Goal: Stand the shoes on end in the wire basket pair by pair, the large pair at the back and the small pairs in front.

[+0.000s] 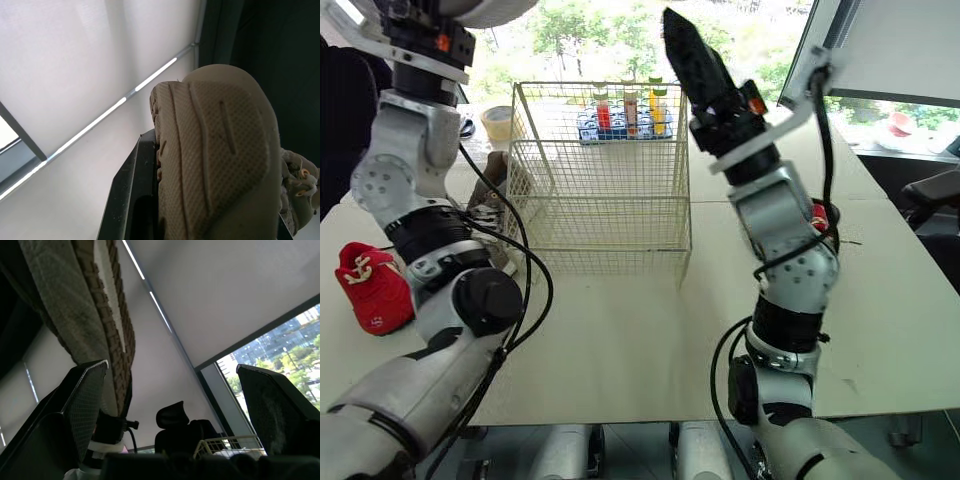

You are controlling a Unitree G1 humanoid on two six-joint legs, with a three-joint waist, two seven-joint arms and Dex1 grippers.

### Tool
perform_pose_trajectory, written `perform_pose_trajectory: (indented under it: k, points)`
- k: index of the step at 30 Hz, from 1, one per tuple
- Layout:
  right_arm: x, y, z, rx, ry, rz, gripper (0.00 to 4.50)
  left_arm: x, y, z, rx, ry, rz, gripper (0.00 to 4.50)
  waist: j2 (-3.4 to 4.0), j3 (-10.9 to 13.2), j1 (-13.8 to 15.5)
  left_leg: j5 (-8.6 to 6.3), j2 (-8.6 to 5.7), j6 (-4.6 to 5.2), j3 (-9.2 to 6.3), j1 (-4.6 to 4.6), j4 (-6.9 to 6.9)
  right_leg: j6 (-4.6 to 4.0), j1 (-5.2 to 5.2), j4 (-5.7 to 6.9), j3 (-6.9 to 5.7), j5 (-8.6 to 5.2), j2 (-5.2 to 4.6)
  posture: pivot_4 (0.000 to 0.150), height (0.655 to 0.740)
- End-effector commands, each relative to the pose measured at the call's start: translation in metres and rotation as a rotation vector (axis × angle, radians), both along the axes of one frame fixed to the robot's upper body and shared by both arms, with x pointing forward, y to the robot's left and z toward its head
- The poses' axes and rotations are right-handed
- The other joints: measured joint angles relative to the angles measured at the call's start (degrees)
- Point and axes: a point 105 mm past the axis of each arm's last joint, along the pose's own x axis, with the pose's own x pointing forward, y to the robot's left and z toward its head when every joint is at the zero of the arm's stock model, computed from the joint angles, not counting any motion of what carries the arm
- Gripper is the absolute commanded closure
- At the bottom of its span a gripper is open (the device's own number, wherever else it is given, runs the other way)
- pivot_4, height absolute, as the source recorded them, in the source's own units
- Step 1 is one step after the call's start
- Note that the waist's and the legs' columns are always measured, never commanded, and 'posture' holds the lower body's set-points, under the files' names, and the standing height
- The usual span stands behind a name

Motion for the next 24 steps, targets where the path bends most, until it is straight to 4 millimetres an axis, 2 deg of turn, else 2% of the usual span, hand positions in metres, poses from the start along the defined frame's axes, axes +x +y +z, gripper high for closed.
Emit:
perform_pose_trajectory:
  k: [1, 14, 23, 24]
  points:
    - [-0.006, 0.009, 0.019, 0.000, -0.099, 0.008, 0.04, -0.017, -0.008, 0.009, -0.006, -0.053, -0.010, 3.87, -0.01, 0.0, 0.1, 0.00, -0.01, 0.00, 0.00, -0.02, 0.01, 0.01, 0.01, -0.05, 0.00, 0.01, -0.01, 0.150, 0.6552]
    - [-0.024, 0.037, 0.051, 0.007, -0.231, 0.074, 0.04, -0.006, -0.022, -0.021, 0.073, 0.036, 0.018, 3.87, -0.01, 0.0, -0.1, 0.00, -0.03, 0.01, -0.01, -0.08, -0.02, 0.08, -0.01, -0.15, -0.02, 0.04, 0.00, 0.150, 0.6552]
    - [-0.026, 0.024, 0.059, 0.061, -0.225, 0.036, 0.04, -0.009, -0.038, -0.040, 0.155, 0.043, -0.004, 3.87, -0.01, 0.0, -0.1, -0.01, -0.03, 0.01, -0.02, -0.10, -0.02, 0.07, 0.00, -0.18, -0.03, 0.04, 0.00, 0.150, 0.6552]
    - [-0.029, 0.024, 0.060, 0.062, -0.229, 0.034, 0.53, -0.008, -0.038, -0.042, 0.163, 0.046, 0.003, 3.87, -0.01, 0.0, -0.1, -0.01, -0.02, 0.01, -0.02, -0.10, -0.02, 0.07, -0.01, -0.18, -0.03, 0.04, 0.00, 0.150, 0.6552]
